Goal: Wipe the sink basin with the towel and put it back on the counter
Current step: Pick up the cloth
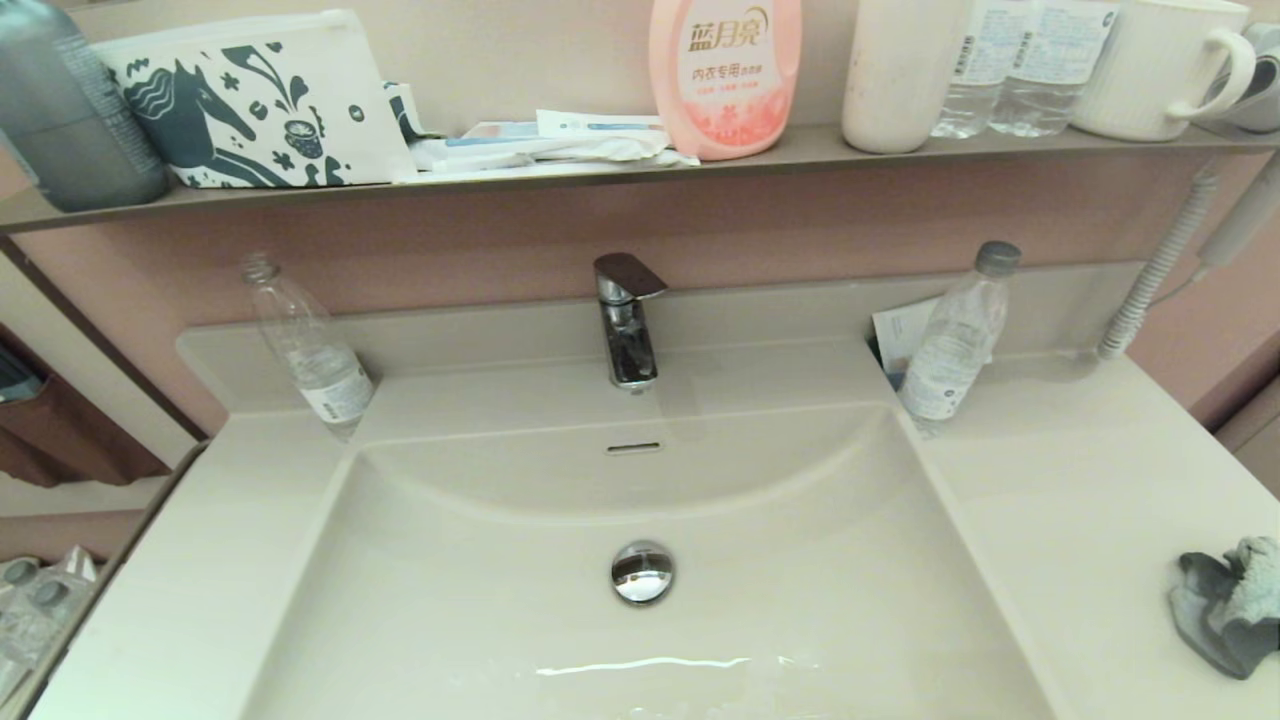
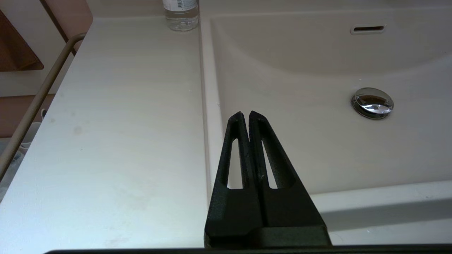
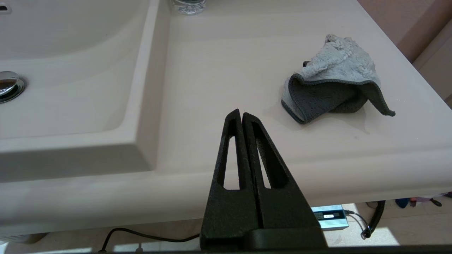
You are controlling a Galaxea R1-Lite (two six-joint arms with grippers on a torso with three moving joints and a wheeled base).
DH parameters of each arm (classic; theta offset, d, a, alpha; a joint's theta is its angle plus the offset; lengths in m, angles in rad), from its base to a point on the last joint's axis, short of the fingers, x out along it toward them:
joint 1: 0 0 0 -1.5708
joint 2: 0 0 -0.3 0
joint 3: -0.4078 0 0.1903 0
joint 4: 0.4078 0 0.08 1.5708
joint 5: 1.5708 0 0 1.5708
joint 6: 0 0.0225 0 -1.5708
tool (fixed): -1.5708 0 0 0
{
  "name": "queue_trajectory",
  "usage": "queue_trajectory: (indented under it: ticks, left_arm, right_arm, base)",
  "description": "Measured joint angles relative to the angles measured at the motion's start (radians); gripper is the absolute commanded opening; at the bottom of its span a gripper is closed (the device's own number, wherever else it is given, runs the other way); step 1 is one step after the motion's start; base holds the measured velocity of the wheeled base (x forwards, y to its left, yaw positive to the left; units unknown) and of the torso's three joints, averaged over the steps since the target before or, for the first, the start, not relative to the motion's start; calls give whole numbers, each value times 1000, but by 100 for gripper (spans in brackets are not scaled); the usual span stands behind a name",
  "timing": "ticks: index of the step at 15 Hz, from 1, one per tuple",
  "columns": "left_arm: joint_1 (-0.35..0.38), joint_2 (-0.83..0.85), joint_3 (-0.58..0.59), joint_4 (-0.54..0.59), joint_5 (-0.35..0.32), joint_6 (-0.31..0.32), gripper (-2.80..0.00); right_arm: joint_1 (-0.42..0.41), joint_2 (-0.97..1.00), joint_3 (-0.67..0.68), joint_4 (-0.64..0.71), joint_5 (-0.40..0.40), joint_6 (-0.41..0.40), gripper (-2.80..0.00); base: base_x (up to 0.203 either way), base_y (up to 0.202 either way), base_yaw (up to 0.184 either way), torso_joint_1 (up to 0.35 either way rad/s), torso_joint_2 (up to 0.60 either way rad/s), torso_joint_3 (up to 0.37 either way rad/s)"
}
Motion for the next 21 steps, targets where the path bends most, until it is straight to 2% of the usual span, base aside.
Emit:
queue_trajectory:
  ticks: [21]
  left_arm:
    - [0, 0, 0, -1, 0, 0, -280]
  right_arm:
    - [0, 0, 0, 0, 0, 1, -280]
  base:
    - [0, 0, 0, 0, 0, 0]
